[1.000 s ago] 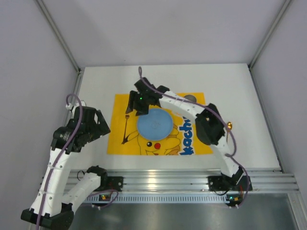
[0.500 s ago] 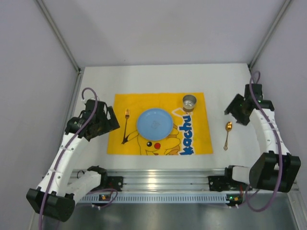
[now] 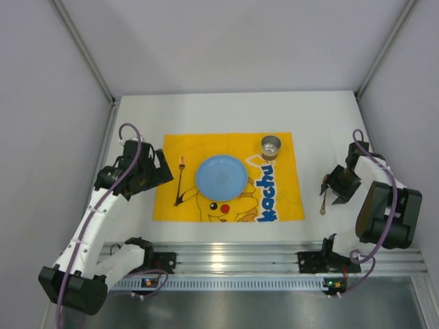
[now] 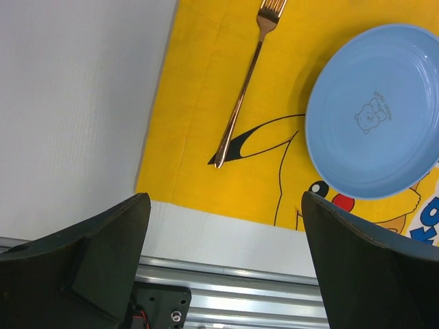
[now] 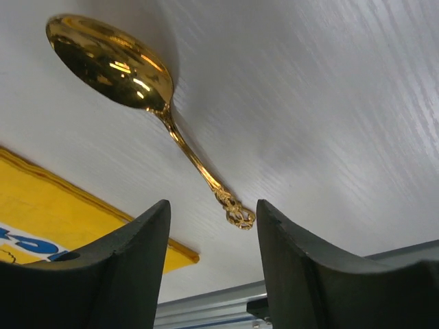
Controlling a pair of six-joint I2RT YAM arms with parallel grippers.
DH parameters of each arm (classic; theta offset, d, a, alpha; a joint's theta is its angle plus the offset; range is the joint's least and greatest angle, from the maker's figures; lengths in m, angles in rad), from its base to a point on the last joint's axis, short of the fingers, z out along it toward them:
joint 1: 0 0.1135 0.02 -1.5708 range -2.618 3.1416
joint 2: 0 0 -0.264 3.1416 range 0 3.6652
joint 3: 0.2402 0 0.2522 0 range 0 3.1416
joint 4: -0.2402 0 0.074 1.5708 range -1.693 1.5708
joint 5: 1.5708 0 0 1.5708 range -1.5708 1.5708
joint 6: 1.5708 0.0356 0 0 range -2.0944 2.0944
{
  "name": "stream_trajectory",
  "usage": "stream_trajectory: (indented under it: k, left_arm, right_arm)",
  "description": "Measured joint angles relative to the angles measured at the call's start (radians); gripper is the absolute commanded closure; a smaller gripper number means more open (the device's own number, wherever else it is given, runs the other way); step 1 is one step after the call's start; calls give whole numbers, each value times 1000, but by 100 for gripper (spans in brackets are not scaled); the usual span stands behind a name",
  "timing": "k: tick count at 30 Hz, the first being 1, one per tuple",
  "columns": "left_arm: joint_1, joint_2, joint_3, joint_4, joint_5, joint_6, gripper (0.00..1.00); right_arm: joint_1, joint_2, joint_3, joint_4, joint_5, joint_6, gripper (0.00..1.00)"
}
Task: Set the dinner table for one person
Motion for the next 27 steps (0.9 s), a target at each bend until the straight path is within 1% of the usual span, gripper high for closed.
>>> stream_trajectory:
  k: [1, 4, 5, 10, 12, 13, 15, 16, 18, 20, 22, 27]
  left_arm:
    - [0, -5, 0, 0, 0, 0, 3]
    - [0, -18, 0, -2, -3, -1, 4]
    - [0, -22, 0, -3, -4, -1, 3]
    - [0, -34, 0, -18, -11, -9, 3]
    - [0, -37, 0, -24, -18, -13, 3]
    - [0, -38, 0, -26, -21, -15, 3]
    - [0, -40, 0, -29, -27, -19, 3]
    - [0, -41, 0, -32, -30, -20, 3]
    - [0, -41, 0, -36, -34, -23, 3]
    - [0, -41, 0, -39, -35, -24, 3]
    - [0, -41, 0, -43, -36, -25, 3]
    - [0, -41, 0, -45, -44, -26, 3]
  right_arm:
    - [0, 16, 6, 7, 0, 0, 52]
    - [0, 60, 30, 23, 3, -1, 57]
    - [0, 76, 39, 31, 5, -2, 61]
    - [0, 156, 76, 71, 17, -10, 67]
    - [0, 174, 77, 84, 20, -11, 68]
    - [0, 175, 80, 84, 23, -12, 71]
    - [2, 179, 82, 82, 30, -18, 75]
    - [7, 180, 82, 80, 35, -19, 82]
    - [11, 181, 82, 76, 50, -27, 92]
    - [15, 183, 85, 71, 68, -31, 97]
    - [18, 192, 93, 62, 74, -35, 100]
    - [33, 208, 138, 40, 109, -51, 100]
